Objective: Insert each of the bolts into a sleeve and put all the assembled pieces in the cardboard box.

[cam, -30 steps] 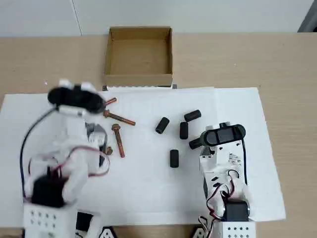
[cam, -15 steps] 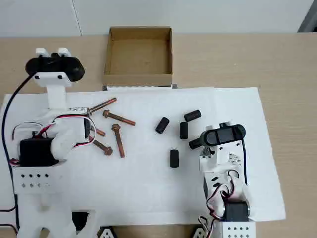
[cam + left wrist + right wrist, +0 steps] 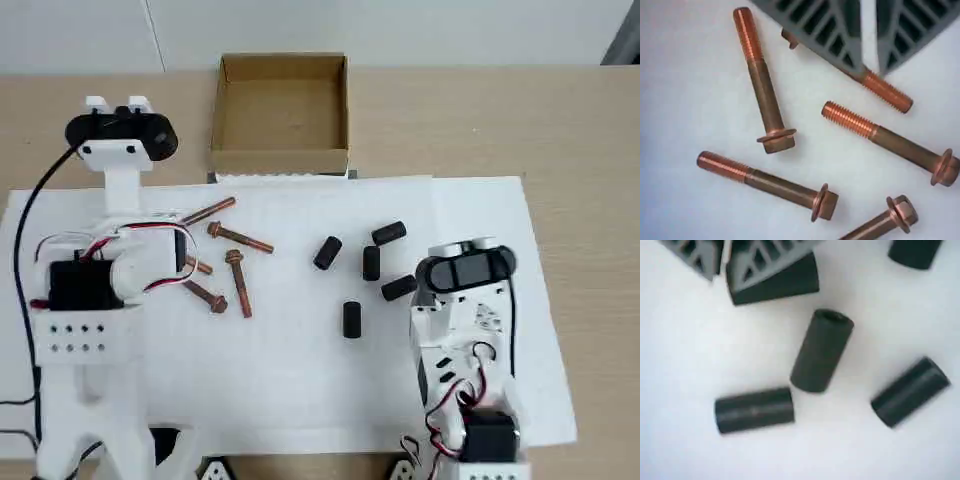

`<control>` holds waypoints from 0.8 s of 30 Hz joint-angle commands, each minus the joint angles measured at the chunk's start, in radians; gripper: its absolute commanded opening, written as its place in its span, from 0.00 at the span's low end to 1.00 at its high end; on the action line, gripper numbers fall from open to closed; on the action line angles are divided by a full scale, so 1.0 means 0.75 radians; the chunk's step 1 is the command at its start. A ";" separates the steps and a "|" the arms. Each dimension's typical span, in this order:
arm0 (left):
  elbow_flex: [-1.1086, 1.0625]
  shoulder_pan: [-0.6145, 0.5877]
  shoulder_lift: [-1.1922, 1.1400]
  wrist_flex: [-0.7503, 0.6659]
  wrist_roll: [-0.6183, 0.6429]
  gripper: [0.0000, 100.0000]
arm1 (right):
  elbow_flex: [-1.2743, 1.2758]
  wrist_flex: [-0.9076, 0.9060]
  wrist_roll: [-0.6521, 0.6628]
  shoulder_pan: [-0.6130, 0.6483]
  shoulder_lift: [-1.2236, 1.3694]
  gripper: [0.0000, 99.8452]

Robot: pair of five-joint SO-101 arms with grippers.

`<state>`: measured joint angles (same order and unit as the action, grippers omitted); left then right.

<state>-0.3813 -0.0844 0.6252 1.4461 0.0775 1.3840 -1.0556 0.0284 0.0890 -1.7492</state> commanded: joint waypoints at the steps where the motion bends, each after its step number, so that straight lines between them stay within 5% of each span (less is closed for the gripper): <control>1: 0.046 -0.010 -0.047 -0.006 0.004 0.01 | -0.256 -0.081 -0.053 0.044 0.220 0.00; 9: 0.048 -0.018 -0.131 0.049 -0.014 0.01 | -0.831 -0.285 -0.061 0.107 0.924 0.00; 13: 0.048 -0.020 -0.164 0.094 -0.203 0.01 | -1.105 -0.478 -0.070 0.193 1.222 0.00; 16: 0.048 -0.020 -0.203 0.094 -0.192 0.01 | -1.277 -0.580 -0.070 0.220 1.415 0.00; 24: 0.046 -0.020 -0.434 0.088 -0.190 0.01 | -1.594 -0.607 -0.070 0.224 1.822 0.01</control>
<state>-0.3813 -0.0951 0.3383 1.5106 -0.0606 0.2823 -1.5037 -0.0161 0.2532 -0.4542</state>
